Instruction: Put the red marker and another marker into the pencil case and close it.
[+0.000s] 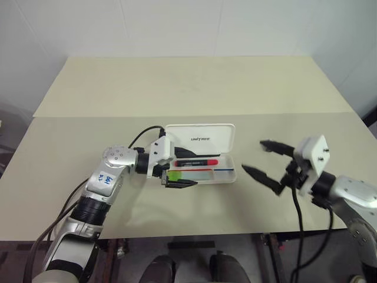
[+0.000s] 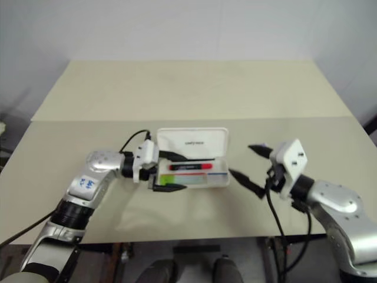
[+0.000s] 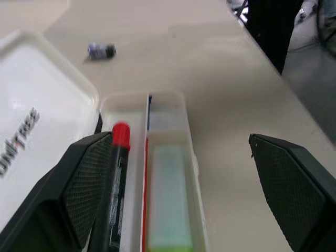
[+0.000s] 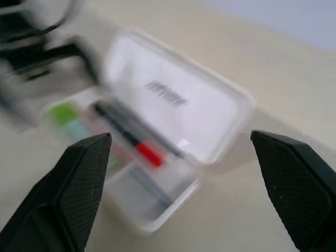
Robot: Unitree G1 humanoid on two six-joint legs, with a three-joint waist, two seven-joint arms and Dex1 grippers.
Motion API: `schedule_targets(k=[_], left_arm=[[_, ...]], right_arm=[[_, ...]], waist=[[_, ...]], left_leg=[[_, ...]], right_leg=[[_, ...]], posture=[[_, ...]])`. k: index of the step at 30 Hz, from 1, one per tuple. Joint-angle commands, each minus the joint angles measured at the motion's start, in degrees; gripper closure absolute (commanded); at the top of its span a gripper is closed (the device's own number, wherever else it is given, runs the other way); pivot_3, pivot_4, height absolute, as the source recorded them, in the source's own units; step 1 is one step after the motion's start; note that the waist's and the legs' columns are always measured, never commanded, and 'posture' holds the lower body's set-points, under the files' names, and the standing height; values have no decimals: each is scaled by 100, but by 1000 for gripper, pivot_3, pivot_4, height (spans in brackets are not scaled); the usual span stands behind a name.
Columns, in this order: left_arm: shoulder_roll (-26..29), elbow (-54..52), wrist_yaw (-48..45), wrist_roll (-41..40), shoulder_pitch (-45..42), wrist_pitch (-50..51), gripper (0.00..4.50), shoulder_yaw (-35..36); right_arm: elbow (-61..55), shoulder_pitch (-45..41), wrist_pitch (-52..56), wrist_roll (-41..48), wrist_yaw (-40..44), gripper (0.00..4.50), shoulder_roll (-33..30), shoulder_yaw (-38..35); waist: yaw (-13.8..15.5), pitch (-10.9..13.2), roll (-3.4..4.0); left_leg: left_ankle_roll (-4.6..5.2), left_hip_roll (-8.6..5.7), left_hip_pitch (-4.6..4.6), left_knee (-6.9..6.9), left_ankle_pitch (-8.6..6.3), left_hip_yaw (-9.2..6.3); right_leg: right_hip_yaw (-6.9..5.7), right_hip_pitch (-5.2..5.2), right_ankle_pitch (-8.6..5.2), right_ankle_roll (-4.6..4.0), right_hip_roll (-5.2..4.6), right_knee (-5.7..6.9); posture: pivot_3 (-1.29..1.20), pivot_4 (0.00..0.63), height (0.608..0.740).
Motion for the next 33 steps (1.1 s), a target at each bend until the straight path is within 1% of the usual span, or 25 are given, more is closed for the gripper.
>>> schedule_targets(k=[1, 5, 10, 15, 22, 23, 25, 29, 30, 33], left_arm=[[135, -327, 39, -245, -36, 148, 47, 284], [309, -491, 128, -396, -105, 399, 47, 547], [577, -569, 188, -563, -206, 705, 47, 883], [818, -672, 236, -732, -204, 946, 15, 1136], [917, -753, 327, -794, -183, 1032, 15, 1251], [925, -752, 332, -796, -180, 1032, 0, 1266], [928, -747, 344, -800, -181, 1035, 0, 1274], [904, -765, 360, -811, -182, 1042, 0, 1249], [895, -767, 365, -814, -184, 1045, 0, 1242], [880, -774, 366, -828, -183, 1049, 0, 1229]], right_arm=[[483, -410, 369, -388, -1077, 0, 406, 37], [1284, -838, 518, -940, -2078, 0, 978, 47], [2121, -1210, 358, -1380, -2801, 0, 1477, -29], [2680, -1451, 163, -1596, -2834, 0, 1592, 95], [3217, -1650, -65, -1756, -2662, 0, 1652, 253], [3268, -1672, -106, -1759, -2633, 417, 1696, 291], [3347, -1706, -162, -1776, -2591, 983, 1778, 356], [3460, -1743, -241, -1812, -2464, 2493, 1923, 526], [3479, -1747, -255, -1817, -2422, 2781, 1954, 564], [3521, -1746, -292, -1859, -2378, 4004, 1997, 629]], waist=[[5, -2, -1], [12, -1, 0], [-48, -1, 2], [-158, 0, 6], [-282, -2, 8], [-289, -2, 8], [-293, -2, 8], [-300, -2, 8], [-300, -2, 8], [-299, -2, 9]], left_leg=[[0, 0, 4, -5, 1, 0], [-1, -2, 9, -10, 1, -3], [0, -11, 8, -16, 1, -3], [1, -16, 4, -17, 0, -4], [2, -16, -7, -16, 0, -3], [2, -15, -7, -15, 0, -1], [2, -15, -6, -14, 0, 1], [1, -11, -6, -13, 0, 3], [1, -11, -5, -13, 0, 3], [1, -10, -5, -12, 0, 2]], right_leg=[[1, -1, 0, 0, 1, 2], [1, -13, 0, -1, 0, 30], [3, -46, 7, -11, -2, 72], [2, -66, 9, -11, -6, 92], [1, -85, 13, -9, -5, 99], [2, -84, 14, -8, -5, 98], [3, -85, 16, -9, -4, 97], [3, -88, 18, -9, -2, 96], [3, -88, 18, -9, -1, 96], [3, -90, 26, -12, -1, 98]], posture=[[0, 150, 740], [0, 150, 740], [0, 150, 740], [0, 150, 740], [0, 150, 740], [0, 150, 740], [0, 150, 740], [0, 150, 740], [0, 150, 740], [0, 150, 740]])
